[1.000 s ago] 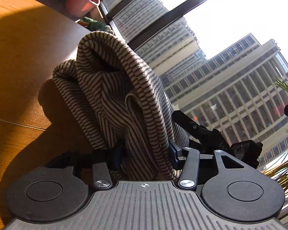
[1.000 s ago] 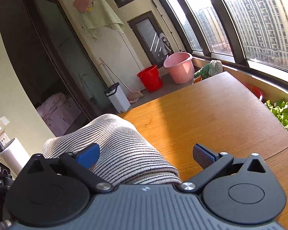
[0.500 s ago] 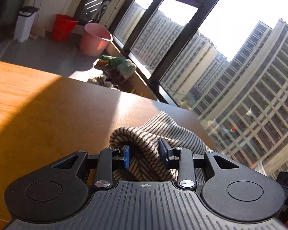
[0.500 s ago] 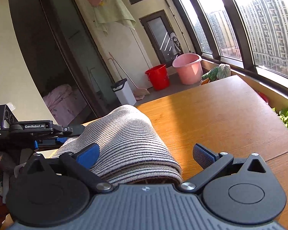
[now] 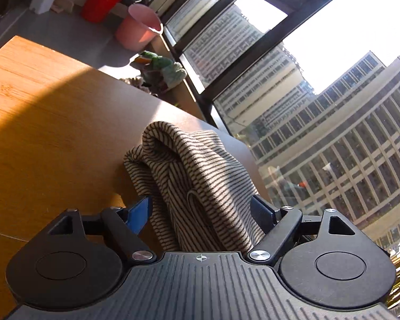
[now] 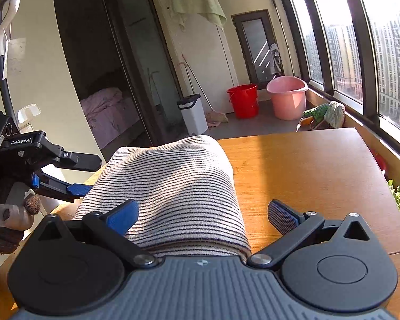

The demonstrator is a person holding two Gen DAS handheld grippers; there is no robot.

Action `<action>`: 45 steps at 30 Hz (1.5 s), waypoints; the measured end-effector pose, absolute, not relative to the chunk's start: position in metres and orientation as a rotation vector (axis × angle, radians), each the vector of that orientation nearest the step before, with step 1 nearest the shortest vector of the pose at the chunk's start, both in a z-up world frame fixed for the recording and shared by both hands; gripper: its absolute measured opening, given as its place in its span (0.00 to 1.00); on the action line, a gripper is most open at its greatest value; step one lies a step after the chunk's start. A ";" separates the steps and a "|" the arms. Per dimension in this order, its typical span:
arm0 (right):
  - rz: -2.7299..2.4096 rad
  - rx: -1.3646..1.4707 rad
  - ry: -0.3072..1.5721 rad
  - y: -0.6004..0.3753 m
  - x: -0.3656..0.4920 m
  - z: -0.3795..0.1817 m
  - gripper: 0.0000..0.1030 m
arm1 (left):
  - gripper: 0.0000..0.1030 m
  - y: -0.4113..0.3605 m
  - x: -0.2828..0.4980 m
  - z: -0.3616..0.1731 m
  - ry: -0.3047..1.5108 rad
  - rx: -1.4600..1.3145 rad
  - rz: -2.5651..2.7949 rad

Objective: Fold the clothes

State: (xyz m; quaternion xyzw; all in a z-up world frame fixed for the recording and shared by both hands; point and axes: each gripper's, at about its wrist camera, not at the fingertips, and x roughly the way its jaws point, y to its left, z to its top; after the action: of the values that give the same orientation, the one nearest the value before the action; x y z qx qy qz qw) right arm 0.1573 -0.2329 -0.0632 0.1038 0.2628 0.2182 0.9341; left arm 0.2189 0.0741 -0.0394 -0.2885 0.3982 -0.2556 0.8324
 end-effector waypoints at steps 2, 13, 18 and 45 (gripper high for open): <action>0.477 0.211 0.573 -0.239 0.170 -0.055 1.00 | 0.90 0.066 0.225 -0.048 0.902 -0.629 -0.513; 0.651 0.364 0.854 -0.250 0.259 -0.081 1.00 | 0.80 0.046 0.252 -0.066 0.972 -0.673 -0.422; 0.713 0.333 0.868 -0.215 0.261 -0.084 0.80 | 0.70 0.071 0.249 -0.070 0.947 -0.679 -0.449; 0.748 0.322 0.797 -0.045 0.362 -0.099 0.84 | 0.68 0.210 0.307 -0.052 0.701 -0.554 -0.235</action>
State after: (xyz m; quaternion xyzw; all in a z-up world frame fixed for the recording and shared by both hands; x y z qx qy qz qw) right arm 0.3621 -0.0450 -0.0987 0.1525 0.3774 0.3542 0.8420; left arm 0.3065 0.2105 -0.0518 -0.2675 0.3383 -0.1135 0.8951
